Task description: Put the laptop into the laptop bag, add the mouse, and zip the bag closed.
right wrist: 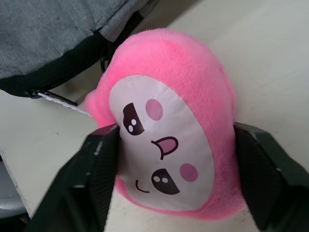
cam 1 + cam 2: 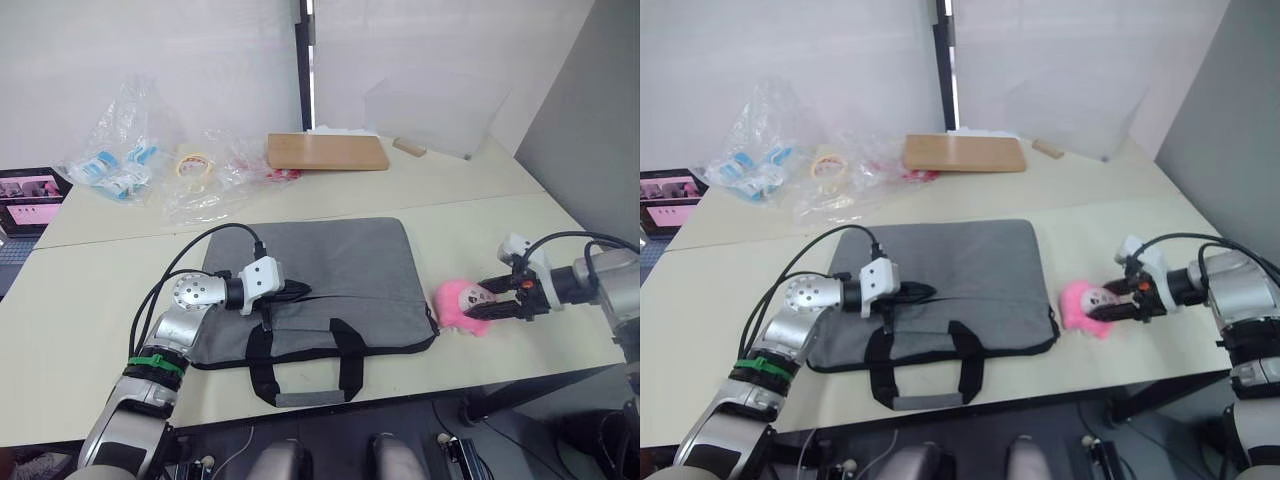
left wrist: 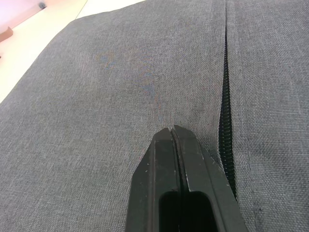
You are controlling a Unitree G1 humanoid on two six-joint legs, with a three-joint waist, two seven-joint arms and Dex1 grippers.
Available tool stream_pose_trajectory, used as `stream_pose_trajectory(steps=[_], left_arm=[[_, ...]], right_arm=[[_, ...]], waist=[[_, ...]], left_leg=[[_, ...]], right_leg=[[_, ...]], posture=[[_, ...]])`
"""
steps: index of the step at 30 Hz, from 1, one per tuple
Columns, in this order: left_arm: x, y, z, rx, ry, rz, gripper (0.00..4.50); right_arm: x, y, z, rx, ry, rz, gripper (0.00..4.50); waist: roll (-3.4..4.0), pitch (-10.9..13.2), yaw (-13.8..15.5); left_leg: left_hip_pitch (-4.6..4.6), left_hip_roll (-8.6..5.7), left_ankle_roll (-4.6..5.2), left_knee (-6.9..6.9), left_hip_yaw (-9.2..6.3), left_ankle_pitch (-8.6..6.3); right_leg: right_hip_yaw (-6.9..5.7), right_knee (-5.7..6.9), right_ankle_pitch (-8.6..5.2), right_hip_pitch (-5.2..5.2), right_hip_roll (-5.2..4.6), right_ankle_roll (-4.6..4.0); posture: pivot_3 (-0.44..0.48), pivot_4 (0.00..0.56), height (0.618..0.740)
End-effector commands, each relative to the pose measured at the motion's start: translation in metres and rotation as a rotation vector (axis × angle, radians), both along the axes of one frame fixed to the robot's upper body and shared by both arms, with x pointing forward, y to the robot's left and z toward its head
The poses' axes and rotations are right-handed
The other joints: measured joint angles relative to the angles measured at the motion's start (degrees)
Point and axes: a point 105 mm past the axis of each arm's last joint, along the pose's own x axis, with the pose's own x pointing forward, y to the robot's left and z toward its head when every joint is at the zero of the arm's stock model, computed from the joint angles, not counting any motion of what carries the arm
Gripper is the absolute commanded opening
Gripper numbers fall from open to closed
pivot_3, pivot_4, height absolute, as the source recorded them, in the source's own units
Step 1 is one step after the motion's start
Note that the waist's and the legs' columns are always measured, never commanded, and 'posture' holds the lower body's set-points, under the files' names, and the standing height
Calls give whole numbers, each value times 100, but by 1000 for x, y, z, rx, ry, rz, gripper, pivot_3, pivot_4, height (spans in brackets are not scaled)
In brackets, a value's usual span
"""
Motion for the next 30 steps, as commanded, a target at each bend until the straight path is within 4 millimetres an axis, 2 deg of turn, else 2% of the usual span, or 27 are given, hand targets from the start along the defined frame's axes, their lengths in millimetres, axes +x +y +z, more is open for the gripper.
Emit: stream_pose_trajectory(steps=[1,7,12,17,21,30], left_arm=[[-25,7,-59,122,213,-9,0],[-31,4,-66,145,228,-30,0],[-41,6,-83,178,260,-42,0],[-46,10,-89,185,276,-53,0],[-46,12,-89,186,276,-56,0],[-47,10,-89,173,282,-55,0]], right_arm=[[-2,1,11,52,-12,-23,1939],[4,4,21,191,-21,-205,16],[7,12,23,279,-13,-340,16],[15,26,29,358,-29,-473,16],[22,25,33,364,-55,-536,16],[30,7,38,331,-87,-621,16]], waist=[[0,0,3],[3,-2,4],[15,-9,4],[42,-27,3],[47,-31,-2],[50,-33,-17]], left_leg=[[0,0,0,0,0,-1],[-5,-1,1,-8,-1,-3],[-8,-1,0,-19,-2,-4],[-6,-2,0,-24,-1,-4],[-4,-3,1,-25,0,-4],[8,-9,6,-25,16,-4]], right_leg=[[0,-1,0,0,-2,0],[7,-2,0,-11,-18,-3],[21,-3,-2,-18,-24,-7],[22,-3,-2,-18,-26,-7],[18,-2,-2,-18,-24,-7],[0,0,-5,-6,4,1]], posture=[[0,150,740],[0,150,740],[0,150,740],[0,150,740],[0,150,740],[0,150,740]])
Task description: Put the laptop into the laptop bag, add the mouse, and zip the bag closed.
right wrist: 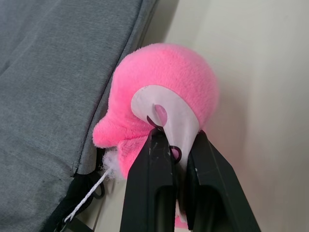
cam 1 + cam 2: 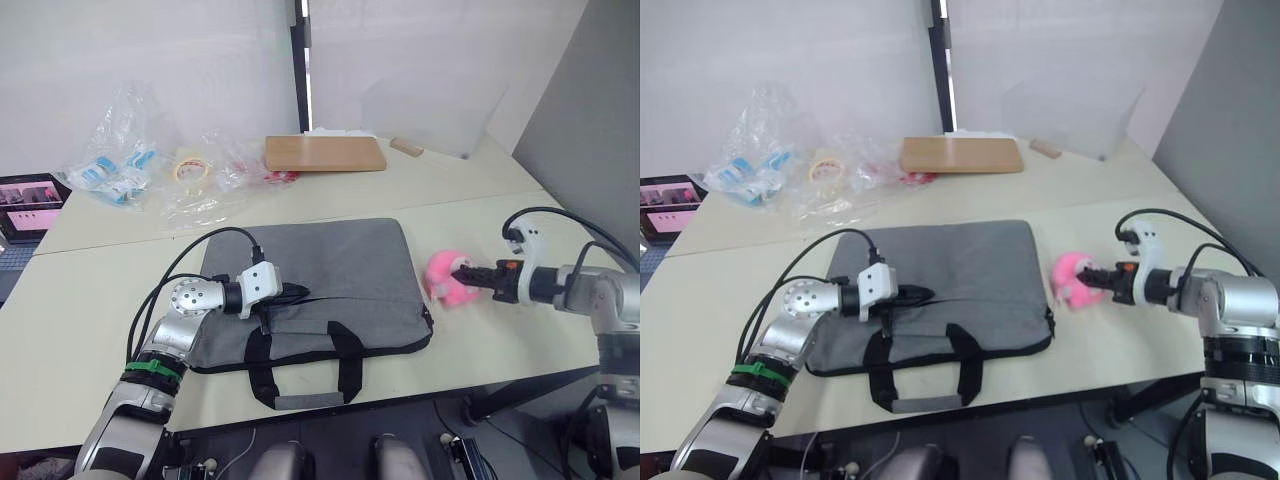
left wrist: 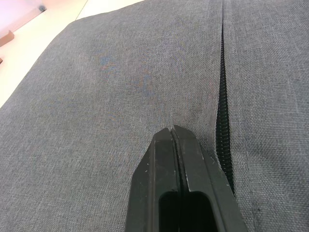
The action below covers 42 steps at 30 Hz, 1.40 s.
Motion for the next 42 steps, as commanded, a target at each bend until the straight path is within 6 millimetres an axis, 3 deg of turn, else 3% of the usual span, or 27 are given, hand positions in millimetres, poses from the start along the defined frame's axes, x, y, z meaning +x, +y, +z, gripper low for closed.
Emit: stream_pose_trajectory(steps=[1,13,23,28,32,36,40,41,42], left_arm=[[-44,8,-85,175,301,-55,0],[-43,8,-83,164,299,-48,0],[-41,7,-78,147,290,-45,0],[-27,5,-59,63,250,-3,0],[-19,3,-38,-11,199,6,0],[-13,8,-14,-85,172,31,0],[-11,23,4,-114,147,71,0],[-11,29,10,-130,145,92,413],[-12,35,16,-141,144,105,536]], right_arm=[[6,-8,24,-17,-82,-18,16],[23,-10,36,-12,-143,-104,16],[-7,21,27,25,-61,107,16],[-15,27,30,31,-100,166,1814],[-21,20,31,-21,-143,209,3173],[-23,3,35,-246,-266,305,4493],[-22,-6,46,-396,-372,403,4493],[-22,-7,51,-402,-393,409,4500],[-20,-8,58,-395,-419,404,4500]], waist=[[0,0,-1],[0,-1,-41],[2,-3,-41],[1,-2,-42],[-6,2,-30],[-20,11,-32],[-41,24,-107],[-46,27,-128],[-62,37,-163]], left_leg=[[1,-1,1,0,1,0],[23,-7,12,0,8,-6],[22,-7,17,0,8,-10],[22,-7,17,0,7,-10],[12,-13,22,0,7,-13],[-23,-28,28,1,8,-16],[-63,-33,26,1,14,-15],[-64,-30,25,1,14,-14],[-66,-29,24,1,13,-14]], right_leg=[[1,0,-1,0,4,1],[7,1,-6,23,0,13],[7,0,-9,25,-5,18],[5,0,-11,22,-5,22],[5,-2,-13,14,-7,27],[8,2,-14,-29,-14,30],[15,11,-11,-85,-12,31],[15,11,-10,-86,-11,29],[16,10,-10,-88,-13,29]], posture=[[0,150,740],[0,150,740],[0,150,740],[0,150,740],[0,150,740],[0,150,740],[0,150,740],[0,150,740],[0,150,740]])
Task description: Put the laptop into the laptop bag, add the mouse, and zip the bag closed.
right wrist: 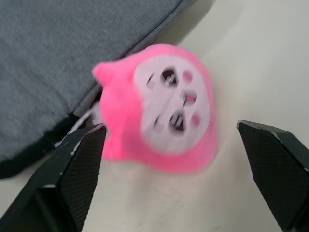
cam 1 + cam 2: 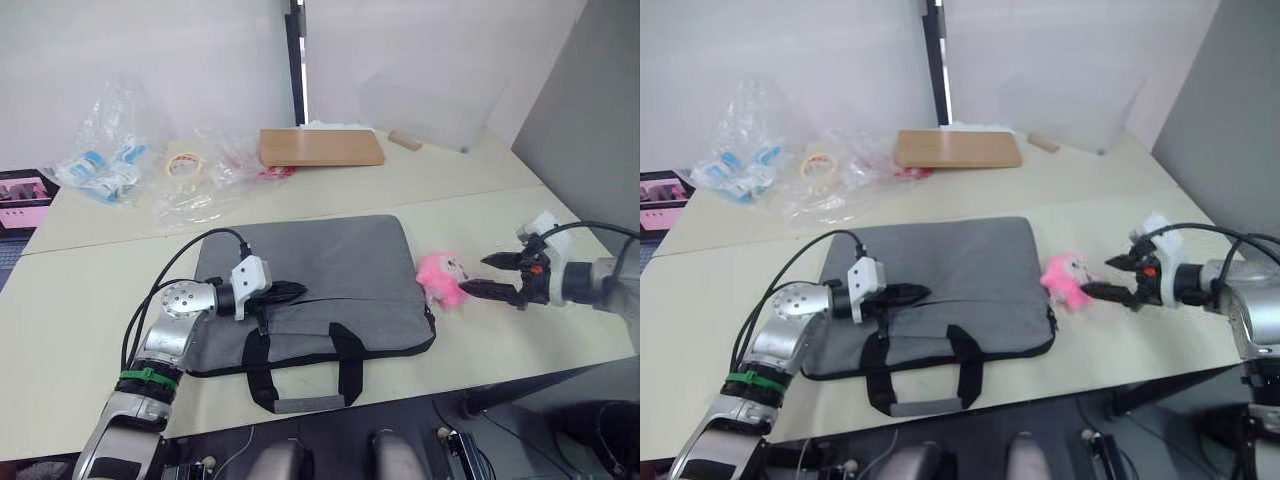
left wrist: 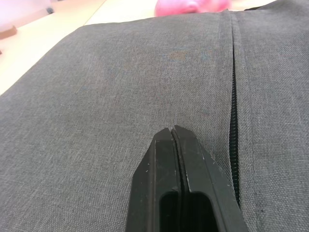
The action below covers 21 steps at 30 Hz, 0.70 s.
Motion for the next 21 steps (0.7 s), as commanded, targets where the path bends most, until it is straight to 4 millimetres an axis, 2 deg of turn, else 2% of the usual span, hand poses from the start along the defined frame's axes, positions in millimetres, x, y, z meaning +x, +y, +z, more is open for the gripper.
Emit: stream_pose_trajectory(steps=[1,3,5,7,10,12,13,16,19,21], left_arm=[[-8,27,0,-4,75,68,866],[-11,43,14,-29,62,113,1486],[-8,66,39,-87,29,219,2180],[-8,83,54,-119,9,297,2800],[-13,105,63,-126,-1,389,3923],[-15,128,76,-133,-27,486,4455],[-16,155,85,-114,-71,589,4455],[-22,207,98,-58,-146,807,4455],[-27,229,91,6,-110,893,4455],[-37,249,87,69,-117,955,4455]], right_arm=[[4,-1,33,-16,-140,52,4500],[3,2,43,-21,-191,105,4500],[5,4,57,-11,-245,131,4500],[7,4,64,-1,-283,137,4500],[10,3,63,10,-308,130,4500],[10,-2,62,-9,-326,127,4500],[14,-11,62,-59,-358,96,4500],[17,-24,61,-118,-391,70,4500],[20,-32,60,-143,-408,65,4500],[24,-46,59,-162,-408,27,4500]], waist=[[-30,18,-53],[-59,36,-86],[-76,53,-76],[-101,70,-26],[-103,71,20],[-103,71,56],[-104,72,71],[-105,71,76],[-103,71,72],[-102,72,59]], left_leg=[[-3,5,-1,0,1,-1],[-8,20,-8,0,1,-4],[-14,28,-11,0,0,-4],[-35,31,-18,1,-2,-1],[-88,35,-38,7,-9,12],[-93,33,-40,7,-13,11],[-104,32,-43,7,-15,10],[-165,22,-78,18,-11,29],[-169,16,-82,19,-4,32],[-168,11,-78,19,0,30]], right_leg=[[6,-1,1,-4,-5,-2],[7,-7,7,-9,-8,-12],[3,-5,10,-17,-7,-17],[1,-5,14,-40,-8,-24],[-7,1,54,-96,-6,-39],[-11,0,57,-98,-9,-40],[-11,-3,58,-105,-10,-39],[-13,11,61,-180,-12,-36],[-12,33,61,-193,-12,-36],[-12,37,60,-192,-16,-36]], posture=[[0,150,740],[0,150,740],[0,150,740],[0,150,740],[0,150,740],[0,150,740],[0,150,740],[0,150,740],[0,150,740],[0,150,740]])
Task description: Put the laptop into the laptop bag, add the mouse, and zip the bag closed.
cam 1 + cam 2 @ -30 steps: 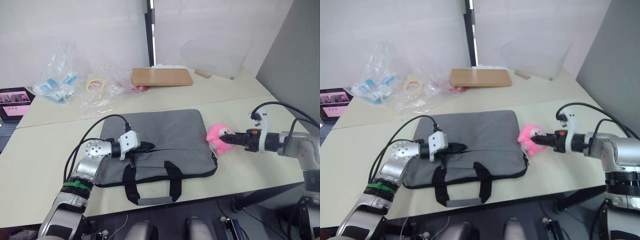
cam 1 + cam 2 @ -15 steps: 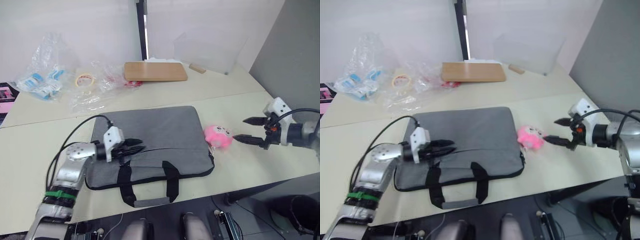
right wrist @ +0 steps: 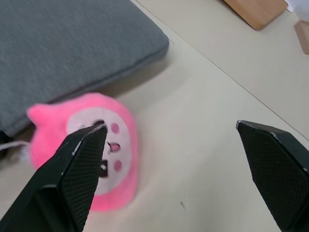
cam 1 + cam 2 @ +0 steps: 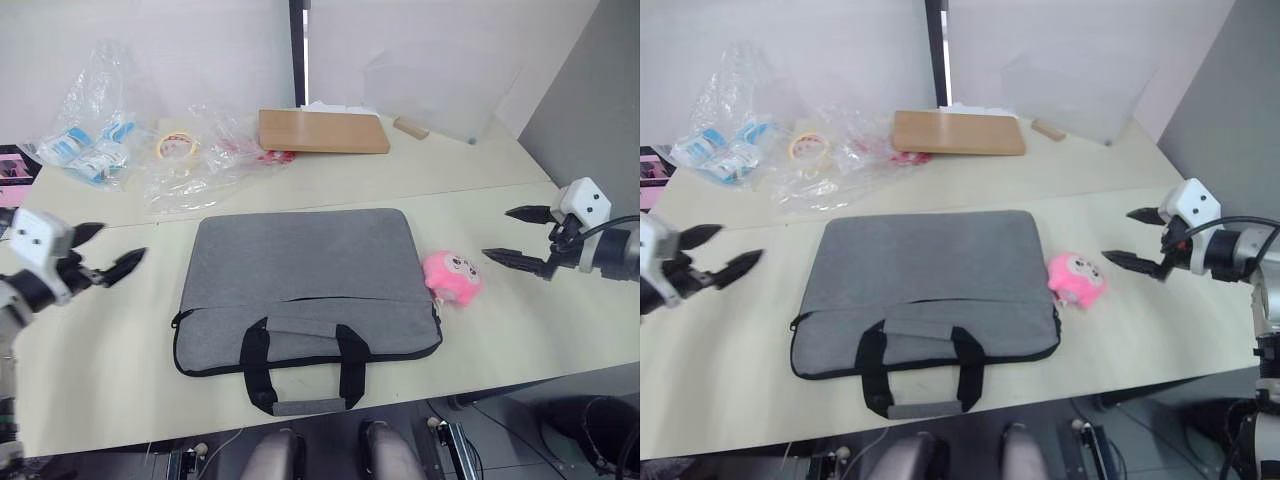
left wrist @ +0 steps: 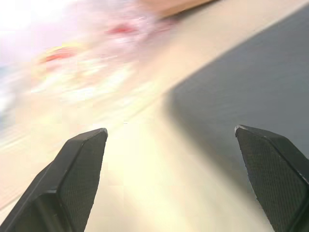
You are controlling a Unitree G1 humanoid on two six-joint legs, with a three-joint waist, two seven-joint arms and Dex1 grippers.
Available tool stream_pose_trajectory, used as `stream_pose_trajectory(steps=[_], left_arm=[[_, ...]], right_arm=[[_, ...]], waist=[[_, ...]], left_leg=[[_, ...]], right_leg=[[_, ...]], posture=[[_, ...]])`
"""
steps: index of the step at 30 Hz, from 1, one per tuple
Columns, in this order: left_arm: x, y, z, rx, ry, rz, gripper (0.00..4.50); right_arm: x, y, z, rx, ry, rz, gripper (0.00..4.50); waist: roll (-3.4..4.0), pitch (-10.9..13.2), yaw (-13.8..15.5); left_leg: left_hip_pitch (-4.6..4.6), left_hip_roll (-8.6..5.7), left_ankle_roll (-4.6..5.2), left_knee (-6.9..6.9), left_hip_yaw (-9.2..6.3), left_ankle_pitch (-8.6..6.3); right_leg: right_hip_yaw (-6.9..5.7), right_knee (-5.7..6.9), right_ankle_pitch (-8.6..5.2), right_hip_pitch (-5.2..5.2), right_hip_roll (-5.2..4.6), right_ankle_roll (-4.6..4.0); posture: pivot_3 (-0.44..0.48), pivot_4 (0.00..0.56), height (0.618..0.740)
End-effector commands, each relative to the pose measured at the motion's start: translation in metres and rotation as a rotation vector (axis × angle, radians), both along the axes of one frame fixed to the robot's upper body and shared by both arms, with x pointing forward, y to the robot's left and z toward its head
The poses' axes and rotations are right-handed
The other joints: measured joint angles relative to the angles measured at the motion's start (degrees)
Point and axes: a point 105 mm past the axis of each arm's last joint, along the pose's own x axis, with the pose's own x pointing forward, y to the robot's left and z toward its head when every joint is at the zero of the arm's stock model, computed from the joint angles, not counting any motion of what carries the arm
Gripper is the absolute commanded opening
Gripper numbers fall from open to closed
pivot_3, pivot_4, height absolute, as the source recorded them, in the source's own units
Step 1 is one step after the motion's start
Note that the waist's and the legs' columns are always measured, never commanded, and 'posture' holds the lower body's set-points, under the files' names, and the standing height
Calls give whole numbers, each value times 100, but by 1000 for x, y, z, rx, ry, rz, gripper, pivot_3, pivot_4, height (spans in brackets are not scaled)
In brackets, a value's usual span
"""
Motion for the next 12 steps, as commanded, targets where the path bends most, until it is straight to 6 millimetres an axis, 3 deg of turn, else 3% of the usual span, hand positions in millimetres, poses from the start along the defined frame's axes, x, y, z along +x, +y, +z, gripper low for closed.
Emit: stream_pose_trajectory(steps=[1,6,12], left_arm=[[-13,29,1,91,2,100,4455],[-20,46,1,125,7,150,4455],[-19,46,0,131,6,135,4455]], right_arm=[[3,-22,18,-35,-78,-47,4500],[9,-27,15,-15,-76,-57,4500],[13,-28,15,-13,-81,-54,4500]], waist=[[0,0,-18],[-7,3,-21],[-7,3,-53]], left_leg=[[1,-4,4,0,7,-2],[6,1,5,0,8,-3],[18,0,7,4,9,-5]], right_leg=[[0,-4,0,-1,-5,0],[-5,-9,0,4,-11,0],[4,36,0,2,-18,0]], posture=[[0,150,740],[0,150,740],[0,150,740]])
